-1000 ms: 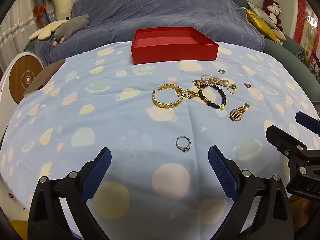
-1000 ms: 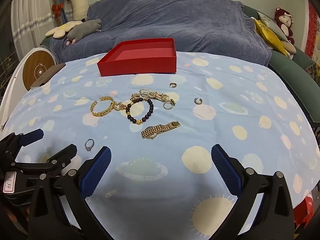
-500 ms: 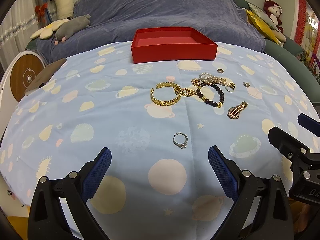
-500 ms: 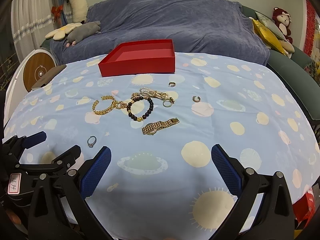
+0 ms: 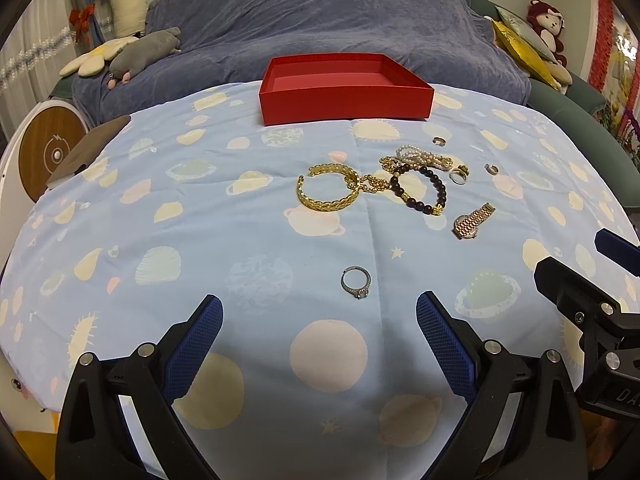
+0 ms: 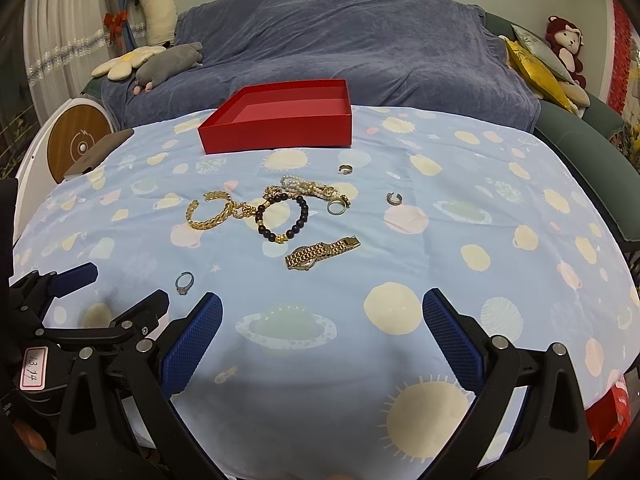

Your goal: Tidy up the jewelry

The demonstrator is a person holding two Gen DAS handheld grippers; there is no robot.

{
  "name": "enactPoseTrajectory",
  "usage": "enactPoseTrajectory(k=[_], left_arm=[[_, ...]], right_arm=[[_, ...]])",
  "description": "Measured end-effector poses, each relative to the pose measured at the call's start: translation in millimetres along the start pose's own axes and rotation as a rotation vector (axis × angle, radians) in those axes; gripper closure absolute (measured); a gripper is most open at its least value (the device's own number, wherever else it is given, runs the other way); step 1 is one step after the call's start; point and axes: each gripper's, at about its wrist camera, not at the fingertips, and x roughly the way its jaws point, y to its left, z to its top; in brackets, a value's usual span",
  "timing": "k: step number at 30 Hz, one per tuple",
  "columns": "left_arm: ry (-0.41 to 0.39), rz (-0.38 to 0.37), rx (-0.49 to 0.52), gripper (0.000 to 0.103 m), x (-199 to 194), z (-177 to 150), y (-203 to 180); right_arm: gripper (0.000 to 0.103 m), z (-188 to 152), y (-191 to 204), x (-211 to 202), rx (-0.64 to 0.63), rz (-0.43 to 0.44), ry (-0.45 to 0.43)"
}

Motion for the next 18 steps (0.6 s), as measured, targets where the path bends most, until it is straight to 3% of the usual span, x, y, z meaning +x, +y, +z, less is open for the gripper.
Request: enactPoseTrajectory(k=[18], left_arm=[[0.001, -0.001, -0.006, 0.009, -0.4, 0.3, -0.2]], right_arm=[[0.005, -1.3, -0.2, 2.4, 0.004, 0.0, 0.004]])
